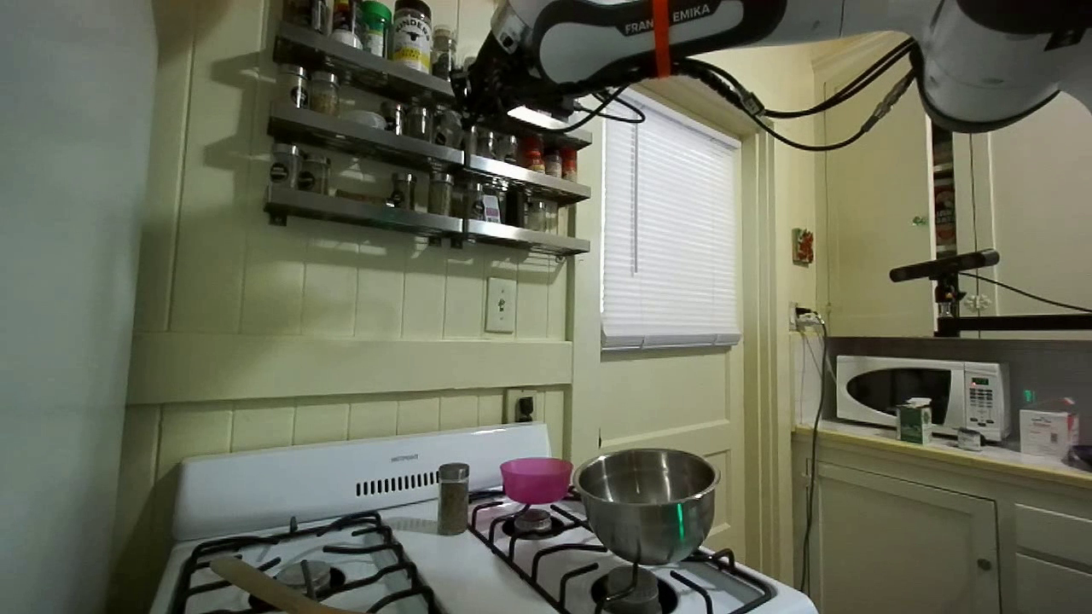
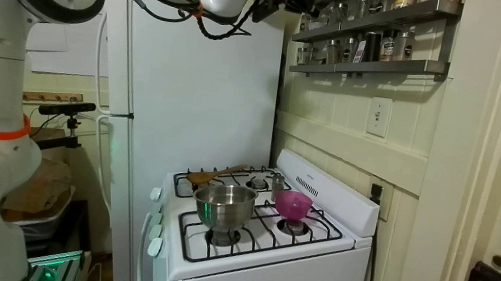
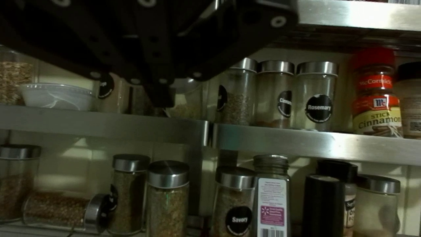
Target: Remove the jar from the top of the stack and place it on the middle shelf.
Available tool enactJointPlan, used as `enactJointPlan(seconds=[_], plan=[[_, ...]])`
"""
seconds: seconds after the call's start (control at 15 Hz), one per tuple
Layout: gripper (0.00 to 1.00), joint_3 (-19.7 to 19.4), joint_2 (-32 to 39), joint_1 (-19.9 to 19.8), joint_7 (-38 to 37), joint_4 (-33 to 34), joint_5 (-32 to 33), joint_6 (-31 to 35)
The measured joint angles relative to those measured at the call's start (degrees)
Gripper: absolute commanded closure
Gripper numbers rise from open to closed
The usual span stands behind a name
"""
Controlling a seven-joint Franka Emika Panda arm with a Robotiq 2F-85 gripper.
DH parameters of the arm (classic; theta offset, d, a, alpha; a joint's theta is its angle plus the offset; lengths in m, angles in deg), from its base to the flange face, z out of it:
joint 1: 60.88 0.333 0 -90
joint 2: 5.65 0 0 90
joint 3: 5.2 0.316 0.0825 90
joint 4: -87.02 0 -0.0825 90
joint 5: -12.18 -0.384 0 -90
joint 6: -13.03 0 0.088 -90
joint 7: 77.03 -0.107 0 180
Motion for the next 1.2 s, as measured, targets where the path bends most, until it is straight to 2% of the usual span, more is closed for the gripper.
enactJointPlan(seconds=[0.6, 1.2], plan=[[1.0, -1.11, 1.27, -0.31, -1.01, -0.21, 0.41, 0.5], [1.0, -1.59, 3.22, -0.31, -3.21, -0.19, 0.54, 7.95]])
